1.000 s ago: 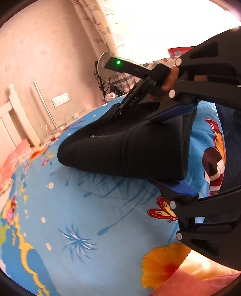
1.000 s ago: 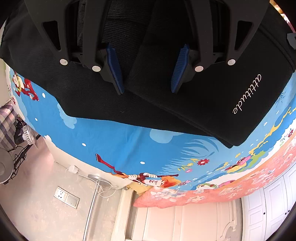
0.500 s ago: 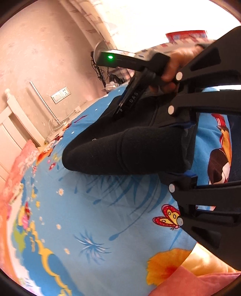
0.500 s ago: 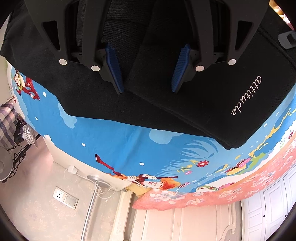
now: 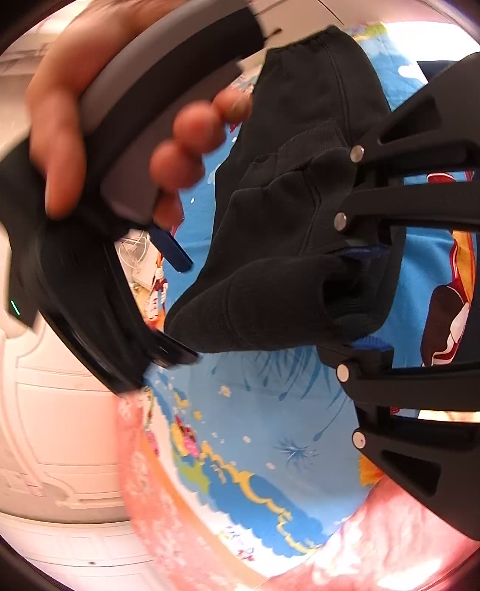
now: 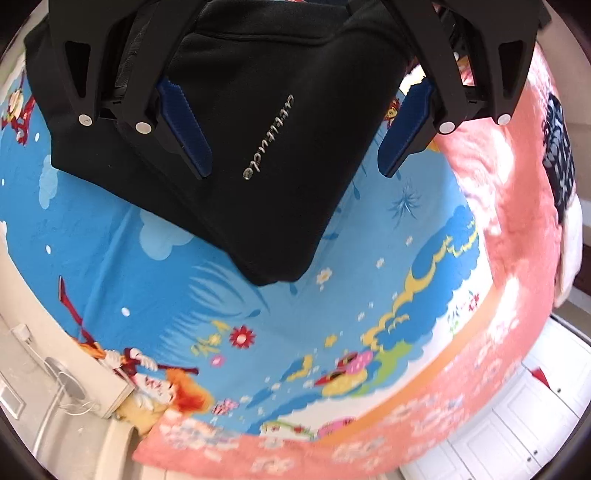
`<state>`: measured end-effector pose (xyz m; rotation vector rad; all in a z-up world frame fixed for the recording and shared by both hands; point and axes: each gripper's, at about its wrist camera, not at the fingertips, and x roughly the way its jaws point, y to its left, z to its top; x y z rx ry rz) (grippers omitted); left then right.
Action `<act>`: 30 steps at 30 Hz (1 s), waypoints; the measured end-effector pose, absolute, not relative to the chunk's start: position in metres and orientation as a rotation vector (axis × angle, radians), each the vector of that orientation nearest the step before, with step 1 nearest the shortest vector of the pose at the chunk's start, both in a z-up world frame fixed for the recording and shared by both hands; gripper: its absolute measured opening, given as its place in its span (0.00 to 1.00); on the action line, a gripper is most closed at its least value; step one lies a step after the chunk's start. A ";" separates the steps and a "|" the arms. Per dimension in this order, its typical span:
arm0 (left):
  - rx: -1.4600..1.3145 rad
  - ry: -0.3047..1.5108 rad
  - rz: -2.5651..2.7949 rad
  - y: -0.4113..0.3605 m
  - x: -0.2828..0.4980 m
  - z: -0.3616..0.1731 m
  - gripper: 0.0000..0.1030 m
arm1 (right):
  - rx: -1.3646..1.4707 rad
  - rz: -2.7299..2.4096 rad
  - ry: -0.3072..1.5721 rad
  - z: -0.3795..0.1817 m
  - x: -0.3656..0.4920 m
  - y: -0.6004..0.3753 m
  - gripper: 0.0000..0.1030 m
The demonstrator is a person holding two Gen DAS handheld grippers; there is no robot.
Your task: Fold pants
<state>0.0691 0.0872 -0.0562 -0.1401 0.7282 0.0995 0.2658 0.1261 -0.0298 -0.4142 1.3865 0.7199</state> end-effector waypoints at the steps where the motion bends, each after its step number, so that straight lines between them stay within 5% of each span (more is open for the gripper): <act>1: -0.116 0.723 0.110 0.082 0.069 -0.055 0.31 | -0.441 0.717 1.410 -0.034 0.266 0.130 0.85; 9: 0.054 0.681 0.169 0.056 0.070 -0.051 0.31 | -0.469 0.661 1.457 -0.042 0.267 0.131 0.82; 11: 0.090 0.663 0.175 0.049 0.066 -0.050 0.31 | -0.537 0.654 1.454 -0.048 0.263 0.133 0.62; 17: 0.088 0.629 0.162 0.045 0.061 -0.052 0.31 | -0.563 0.702 1.367 -0.045 0.255 0.121 0.31; 18: 0.048 0.628 0.154 0.051 0.063 -0.053 0.35 | -0.547 0.712 1.359 -0.045 0.255 0.117 0.30; 21: -0.145 0.605 0.110 0.075 0.059 -0.053 0.80 | -0.468 0.733 1.369 -0.044 0.263 0.106 0.27; 22: -0.189 0.607 0.108 0.080 0.059 -0.055 0.84 | -0.435 0.742 1.377 -0.044 0.266 0.103 0.27; 30: -0.319 0.700 0.168 0.083 0.080 -0.097 0.84 | -0.308 0.776 1.373 -0.028 0.271 0.084 0.27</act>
